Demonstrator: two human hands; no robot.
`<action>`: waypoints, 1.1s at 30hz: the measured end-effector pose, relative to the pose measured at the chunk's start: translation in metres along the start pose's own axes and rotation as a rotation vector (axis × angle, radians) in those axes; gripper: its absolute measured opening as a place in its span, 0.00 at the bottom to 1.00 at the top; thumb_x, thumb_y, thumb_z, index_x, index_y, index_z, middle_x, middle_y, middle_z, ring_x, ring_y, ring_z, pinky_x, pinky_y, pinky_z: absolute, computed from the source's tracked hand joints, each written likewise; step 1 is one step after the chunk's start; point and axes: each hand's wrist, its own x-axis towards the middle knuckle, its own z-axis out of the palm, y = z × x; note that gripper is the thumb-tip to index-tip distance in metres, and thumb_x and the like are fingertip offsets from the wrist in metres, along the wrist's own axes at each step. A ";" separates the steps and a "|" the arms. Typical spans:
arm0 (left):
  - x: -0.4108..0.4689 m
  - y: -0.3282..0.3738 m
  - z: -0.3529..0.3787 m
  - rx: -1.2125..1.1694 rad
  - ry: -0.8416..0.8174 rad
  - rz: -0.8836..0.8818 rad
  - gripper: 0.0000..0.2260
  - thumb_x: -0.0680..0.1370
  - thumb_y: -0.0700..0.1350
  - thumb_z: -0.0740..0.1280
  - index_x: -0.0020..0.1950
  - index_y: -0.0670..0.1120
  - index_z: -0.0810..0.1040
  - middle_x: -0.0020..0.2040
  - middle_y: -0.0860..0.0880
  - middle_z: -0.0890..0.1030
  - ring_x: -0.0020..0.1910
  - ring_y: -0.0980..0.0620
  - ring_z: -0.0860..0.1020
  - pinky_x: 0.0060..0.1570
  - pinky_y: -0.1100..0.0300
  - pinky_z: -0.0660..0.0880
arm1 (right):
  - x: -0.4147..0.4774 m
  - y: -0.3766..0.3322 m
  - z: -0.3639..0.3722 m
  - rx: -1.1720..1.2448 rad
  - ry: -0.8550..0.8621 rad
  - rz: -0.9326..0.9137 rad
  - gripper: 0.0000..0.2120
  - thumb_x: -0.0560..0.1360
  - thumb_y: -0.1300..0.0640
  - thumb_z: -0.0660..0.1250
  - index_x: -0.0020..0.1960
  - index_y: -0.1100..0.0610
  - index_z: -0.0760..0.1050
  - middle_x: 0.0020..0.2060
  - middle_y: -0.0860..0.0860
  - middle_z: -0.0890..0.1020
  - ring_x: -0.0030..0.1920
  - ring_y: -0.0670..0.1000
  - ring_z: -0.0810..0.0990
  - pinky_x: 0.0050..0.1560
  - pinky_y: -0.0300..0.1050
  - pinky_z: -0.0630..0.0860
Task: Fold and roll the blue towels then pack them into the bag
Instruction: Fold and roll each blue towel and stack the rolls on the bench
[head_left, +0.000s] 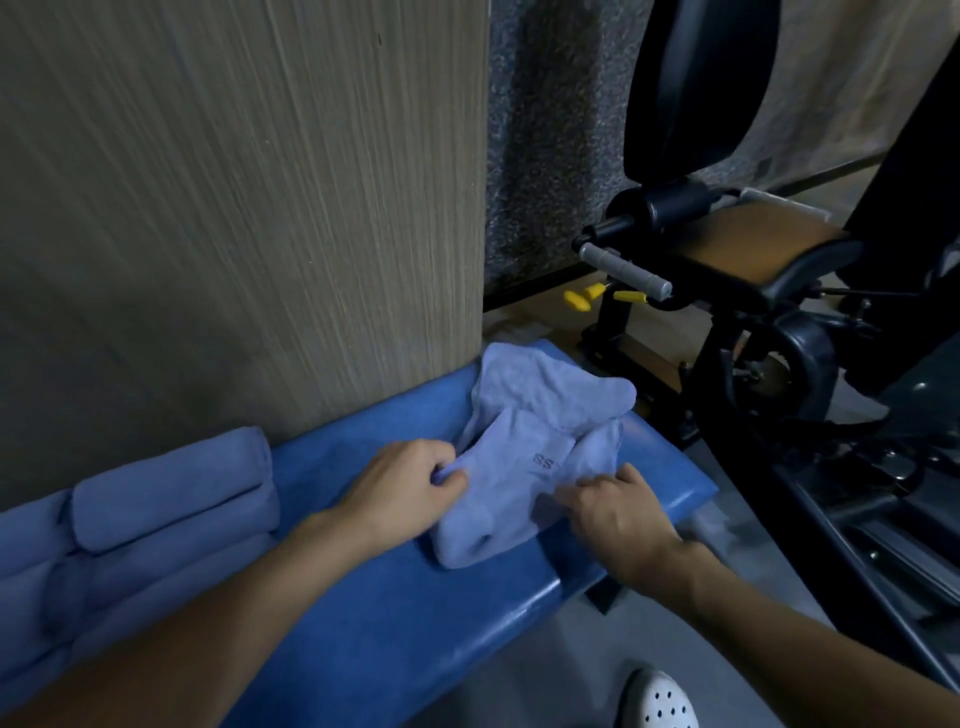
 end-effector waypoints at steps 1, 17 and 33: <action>-0.001 -0.001 -0.002 0.010 0.039 -0.044 0.14 0.70 0.57 0.59 0.34 0.47 0.64 0.26 0.49 0.67 0.30 0.46 0.71 0.32 0.50 0.69 | 0.001 0.002 0.000 0.035 0.028 0.040 0.21 0.45 0.59 0.80 0.29 0.50 0.70 0.16 0.47 0.69 0.17 0.48 0.67 0.38 0.45 0.44; -0.024 -0.037 0.008 -0.280 -0.067 -0.429 0.17 0.71 0.55 0.73 0.35 0.41 0.81 0.30 0.46 0.83 0.29 0.53 0.78 0.37 0.55 0.77 | 0.008 0.007 0.005 0.647 -0.046 0.756 0.29 0.73 0.44 0.68 0.68 0.53 0.62 0.64 0.53 0.72 0.68 0.58 0.65 0.65 0.57 0.61; -0.018 -0.032 0.014 -0.224 0.021 -0.314 0.12 0.74 0.50 0.73 0.35 0.46 0.79 0.28 0.52 0.79 0.27 0.56 0.75 0.35 0.55 0.75 | 0.043 0.003 -0.036 1.084 0.397 0.398 0.16 0.73 0.72 0.58 0.47 0.59 0.81 0.35 0.54 0.81 0.33 0.44 0.76 0.30 0.36 0.71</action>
